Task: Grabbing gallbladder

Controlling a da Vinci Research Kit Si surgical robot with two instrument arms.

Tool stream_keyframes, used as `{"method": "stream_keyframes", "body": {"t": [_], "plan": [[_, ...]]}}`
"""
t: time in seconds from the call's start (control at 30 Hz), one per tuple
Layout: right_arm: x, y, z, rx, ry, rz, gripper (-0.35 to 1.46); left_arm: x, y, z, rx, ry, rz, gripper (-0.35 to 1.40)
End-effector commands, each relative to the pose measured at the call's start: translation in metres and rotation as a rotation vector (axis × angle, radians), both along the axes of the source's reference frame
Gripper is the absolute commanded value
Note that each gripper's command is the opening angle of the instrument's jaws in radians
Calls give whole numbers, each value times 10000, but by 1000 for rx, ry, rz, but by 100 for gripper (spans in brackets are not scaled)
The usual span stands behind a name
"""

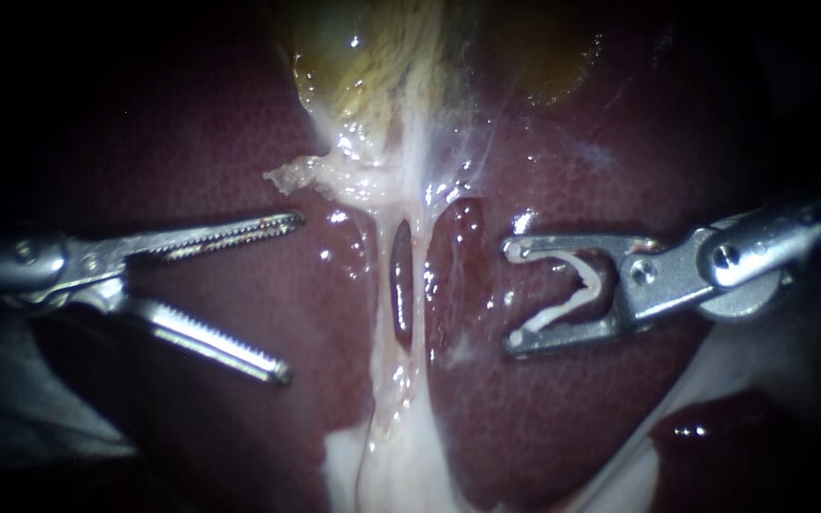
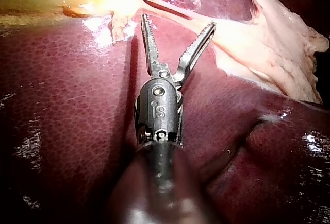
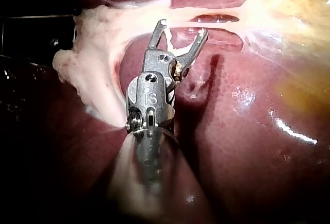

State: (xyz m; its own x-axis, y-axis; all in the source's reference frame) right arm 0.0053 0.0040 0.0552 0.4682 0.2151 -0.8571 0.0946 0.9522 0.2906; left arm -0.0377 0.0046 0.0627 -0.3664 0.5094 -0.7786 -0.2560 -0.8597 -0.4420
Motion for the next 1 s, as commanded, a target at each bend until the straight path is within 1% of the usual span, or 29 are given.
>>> {"method": "stream_keyframes", "body": {"t": [0.03,0.13,0.23,0.33,0.37,0.5,0.6,0.7,0.77,0.87,0.9,1.0], "plan": [[0,0,0,0,0,0,50,0,0,0,0,0,0,109],[0,0,0,0,0,0,50,2,4,0,2,-1,1,109],[0,1,0,1,0,0,50,5,17,1,6,1,-4,107],[0,1,-1,1,0,1,50,9,39,3,9,15,-22,104],[0,2,-1,1,0,1,50,12,50,4,10,17,-31,104],[0,2,-1,1,0,0,50,18,80,6,10,39,-66,101],[0,2,-1,2,0,1,50,19,90,14,10,50,-83,97],[0,2,-1,2,0,0,50,17,93,28,7,59,-95,96],[0,2,-1,2,0,0,50,15,92,36,2,65,-103,96],[0,2,-1,2,0,0,50,13,87,48,-6,60,-96,96],[-1,2,-1,2,0,0,50,12,84,51,4,64,-98,96],[-1,2,-1,2,0,0,50,10,76,55,22,61,-93,91]]}}
